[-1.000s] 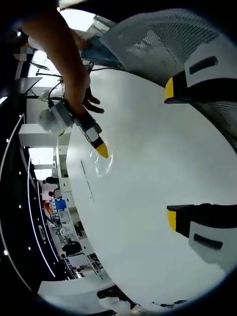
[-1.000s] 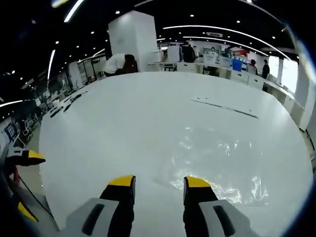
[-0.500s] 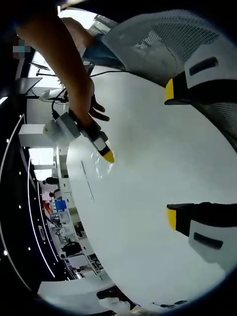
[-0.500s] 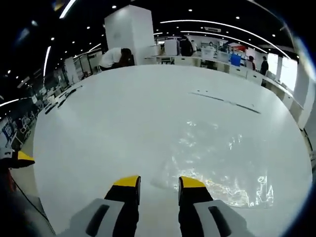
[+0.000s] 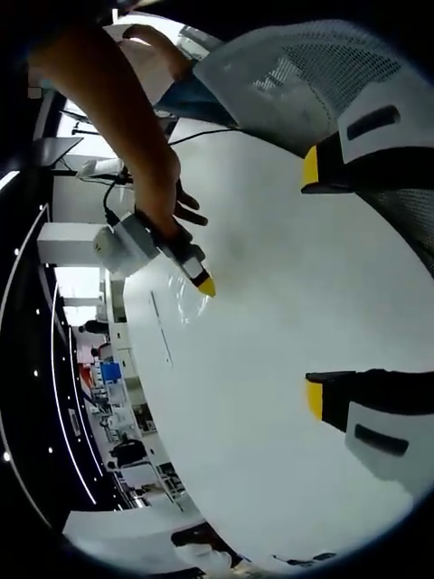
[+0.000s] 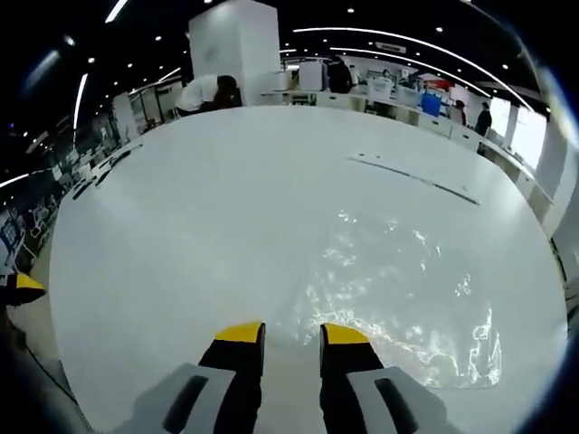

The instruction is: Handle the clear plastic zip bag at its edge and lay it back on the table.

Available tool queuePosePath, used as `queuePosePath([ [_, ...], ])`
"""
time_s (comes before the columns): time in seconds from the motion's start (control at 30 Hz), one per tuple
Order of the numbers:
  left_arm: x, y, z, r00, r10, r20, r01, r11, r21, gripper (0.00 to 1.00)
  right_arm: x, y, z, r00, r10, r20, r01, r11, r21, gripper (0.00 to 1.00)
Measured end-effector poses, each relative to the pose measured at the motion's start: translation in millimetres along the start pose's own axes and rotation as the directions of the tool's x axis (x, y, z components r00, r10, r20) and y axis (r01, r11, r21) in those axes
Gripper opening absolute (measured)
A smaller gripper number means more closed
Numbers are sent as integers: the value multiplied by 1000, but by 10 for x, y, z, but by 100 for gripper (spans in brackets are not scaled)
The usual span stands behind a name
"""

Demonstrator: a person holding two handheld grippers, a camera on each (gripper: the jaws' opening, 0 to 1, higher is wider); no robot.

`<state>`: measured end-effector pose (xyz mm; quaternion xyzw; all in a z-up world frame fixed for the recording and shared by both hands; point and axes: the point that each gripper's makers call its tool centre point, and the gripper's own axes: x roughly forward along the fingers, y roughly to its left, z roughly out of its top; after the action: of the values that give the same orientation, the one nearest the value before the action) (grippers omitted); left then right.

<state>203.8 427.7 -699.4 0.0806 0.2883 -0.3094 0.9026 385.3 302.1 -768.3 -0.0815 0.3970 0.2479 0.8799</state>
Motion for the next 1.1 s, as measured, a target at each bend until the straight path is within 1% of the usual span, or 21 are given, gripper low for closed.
queuePosePath([
  [0.13,5,-12,-18,1000,-2,-6,2,1000,-7,78,113,-16,49,1000,-2,-5,2,1000,5,21],
  [0.2,1,-16,-22,1000,-3,-8,3,1000,-8,78,95,-14,45,1000,-7,-13,7,1000,19,21],
  [0.33,-22,-7,-27,1000,2,-10,-2,1000,-14,78,132,-45,10,999,-15,-38,16,999,41,18],
  [0.37,-31,-5,-26,1000,5,-10,-5,1000,-16,78,137,-45,28,999,-21,-26,21,999,24,18],
  [0.4,-33,-2,-30,1000,6,-11,-6,1000,-17,78,105,-24,0,999,-25,-39,26,999,21,17],
  [0.43,-37,-1,-32,1000,7,-12,-7,1000,-18,78,100,-20,5,999,-28,-34,28,1000,4,16],
  [0.47,-38,0,-35,1000,7,-13,-8,1000,-19,77,85,-33,-3,999,-33,-37,32,999,-31,15],
  [0.5,-37,1,-41,1000,8,-16,-8,1000,-20,77,96,-62,-7,998,-44,-43,40,996,-84,13],
  [0.53,-36,-1,-43,1000,7,-19,-7,1000,-20,77,137,-77,5,998,-38,-41,33,992,-120,12],
  [0.57,-36,-7,-40,1000,6,-20,-6,1000,-18,76,146,-60,4,999,-35,-39,32,997,-71,12],
  [0.6,-35,-9,-36,1000,6,-20,-6,1000,-17,76,176,-90,-7,999,-35,-40,33,998,-62,11],
  [0.63,-35,-11,-29,1000,6,-19,-6,1000,-18,76,178,-97,-12,999,-36,-40,34,997,-67,7],
  [0.67,-34,-13,-20,1000,6,-18,-6,1000,-19,76,120,-89,-18,998,-38,-46,34,996,-80,1],
  [0.7,-31,-12,-14,1000,6,-16,-7,1000,-19,76,113,-100,-29,998,-42,-51,37,995,-91,0],
  [0.73,-31,-16,-4,1000,5,-15,-6,1000,-19,76,104,-94,-25,999,-27,-45,24,998,-62,0],
  [0.8,-29,-24,2,1000,3,-14,-3,1000,-18,75,160,-143,-31,999,-17,-51,15,999,-44,0],
  [0.87,-31,-37,0,1000,0,-19,0,1000,-14,75,107,-99,-47,998,-7,-57,4,999,-51,0],
  [1.07,-35,-55,-5,1000,-3,-23,2,1000,-13,74,14,-55,-92,997,21,-78,-27,996,-81,0],
  [1.1,-35,-60,-7,1000,-4,-24,3,1000,-13,74,12,-57,-89,996,30,-83,-39,993,-109,0],
])
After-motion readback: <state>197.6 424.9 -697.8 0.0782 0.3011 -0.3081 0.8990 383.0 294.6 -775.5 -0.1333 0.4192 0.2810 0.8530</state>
